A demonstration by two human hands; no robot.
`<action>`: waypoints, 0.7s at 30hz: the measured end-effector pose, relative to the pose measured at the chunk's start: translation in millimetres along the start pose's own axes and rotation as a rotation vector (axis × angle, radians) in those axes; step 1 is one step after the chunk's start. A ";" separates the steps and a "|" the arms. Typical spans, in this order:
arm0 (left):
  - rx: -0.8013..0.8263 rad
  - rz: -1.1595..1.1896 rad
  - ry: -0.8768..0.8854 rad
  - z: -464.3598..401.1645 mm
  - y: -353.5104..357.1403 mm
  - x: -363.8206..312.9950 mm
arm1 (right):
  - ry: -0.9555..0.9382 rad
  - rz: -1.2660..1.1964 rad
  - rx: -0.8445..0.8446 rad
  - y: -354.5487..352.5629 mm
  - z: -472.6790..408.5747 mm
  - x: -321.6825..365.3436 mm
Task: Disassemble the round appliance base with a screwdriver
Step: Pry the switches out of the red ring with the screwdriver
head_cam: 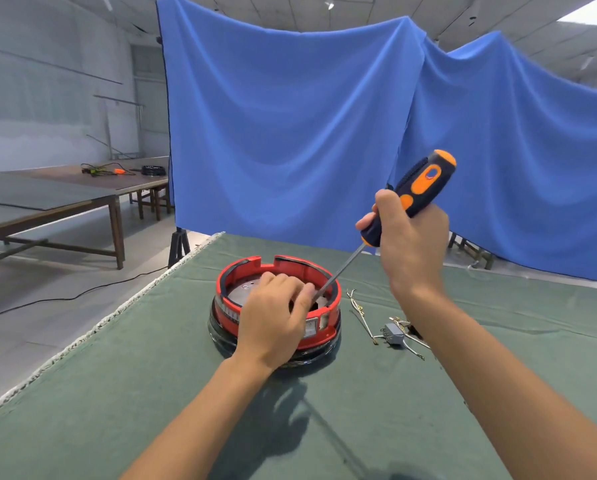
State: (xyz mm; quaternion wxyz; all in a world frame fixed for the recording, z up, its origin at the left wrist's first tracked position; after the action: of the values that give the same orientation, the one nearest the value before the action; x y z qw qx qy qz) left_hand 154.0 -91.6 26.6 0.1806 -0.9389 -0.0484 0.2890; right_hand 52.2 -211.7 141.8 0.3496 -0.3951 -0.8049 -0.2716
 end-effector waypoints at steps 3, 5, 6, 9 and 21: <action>-0.069 -0.076 -0.088 0.2 0.1 18.4 | -0.073 0.030 0.008 -1.4 -2.3 5.1; -0.005 -0.217 -0.193 2.1 7.3 32.7 | -0.103 0.073 0.007 -2.1 -3.0 4.5; 0.038 -0.314 -0.218 3.3 11.4 37.7 | -0.111 0.095 0.006 -2.3 -2.9 3.4; 0.151 -0.507 -0.244 3.1 19.2 42.0 | -0.117 0.131 -0.003 -4.2 -2.5 -0.5; 0.175 -0.638 -0.221 2.8 23.5 43.3 | -0.142 0.108 -0.071 -12.6 -0.5 -10.0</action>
State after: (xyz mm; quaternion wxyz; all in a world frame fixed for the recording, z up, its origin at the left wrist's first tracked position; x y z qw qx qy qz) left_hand 187.9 -104.1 -7.0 0.3355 -0.8203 -0.3339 0.3209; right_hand 46.4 -223.3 132.4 0.2916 -0.4683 -0.7951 -0.2518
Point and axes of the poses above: each hand's wrist, its own z-axis away from the middle knuckle, its own y-axis out of the palm, x = y × z, the point moved 5 cm from there along -z, towards the middle knuckle, and after that the axes turned 3 degrees about -x, right-handed, at the moved point
